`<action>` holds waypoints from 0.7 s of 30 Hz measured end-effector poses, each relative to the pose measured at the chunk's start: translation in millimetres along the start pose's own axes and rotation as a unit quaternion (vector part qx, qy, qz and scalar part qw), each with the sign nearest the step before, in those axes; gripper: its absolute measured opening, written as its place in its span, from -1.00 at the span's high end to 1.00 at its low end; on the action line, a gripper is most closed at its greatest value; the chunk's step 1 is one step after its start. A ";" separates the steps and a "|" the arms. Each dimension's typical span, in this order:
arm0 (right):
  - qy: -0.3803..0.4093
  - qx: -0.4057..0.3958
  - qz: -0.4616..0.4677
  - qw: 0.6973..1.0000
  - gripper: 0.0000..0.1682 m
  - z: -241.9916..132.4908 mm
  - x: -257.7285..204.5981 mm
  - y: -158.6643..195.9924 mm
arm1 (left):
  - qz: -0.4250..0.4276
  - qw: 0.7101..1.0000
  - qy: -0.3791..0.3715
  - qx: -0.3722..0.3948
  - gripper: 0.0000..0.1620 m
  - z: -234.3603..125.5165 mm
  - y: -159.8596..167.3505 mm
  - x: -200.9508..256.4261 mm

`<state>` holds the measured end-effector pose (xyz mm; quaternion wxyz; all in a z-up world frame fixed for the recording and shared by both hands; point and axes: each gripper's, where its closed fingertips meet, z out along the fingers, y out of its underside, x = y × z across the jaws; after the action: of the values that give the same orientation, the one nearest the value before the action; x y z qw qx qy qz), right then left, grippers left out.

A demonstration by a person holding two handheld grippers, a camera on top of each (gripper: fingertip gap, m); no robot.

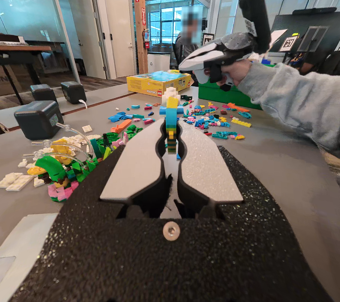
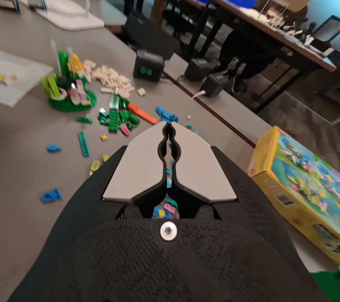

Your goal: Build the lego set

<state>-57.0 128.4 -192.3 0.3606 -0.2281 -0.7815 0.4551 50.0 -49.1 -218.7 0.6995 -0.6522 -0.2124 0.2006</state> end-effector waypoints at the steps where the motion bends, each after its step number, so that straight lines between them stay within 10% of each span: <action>1: -0.015 -0.032 -0.014 0.999 1.00 3.3 2.8 8.1 | -0.002 1.000 -0.001 -0.001 0.90 0.0 0.6 -0.8; 10: -0.227 -0.168 -0.070 0.957 0.96 40.8 -61.7 43.5 | 0.014 1.000 -0.016 -0.002 0.90 0.0 0.6 -3.9; 21: -0.297 -0.298 -0.069 0.905 0.92 26.4 -58.3 86.0 | 0.031 0.999 -0.003 -0.009 0.90 2.7 2.5 2.8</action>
<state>-37.8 115.4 -297.0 0.0573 -0.1245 -0.9654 0.2220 50.9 -45.1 -220.9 0.6860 -0.6643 -0.1962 0.2227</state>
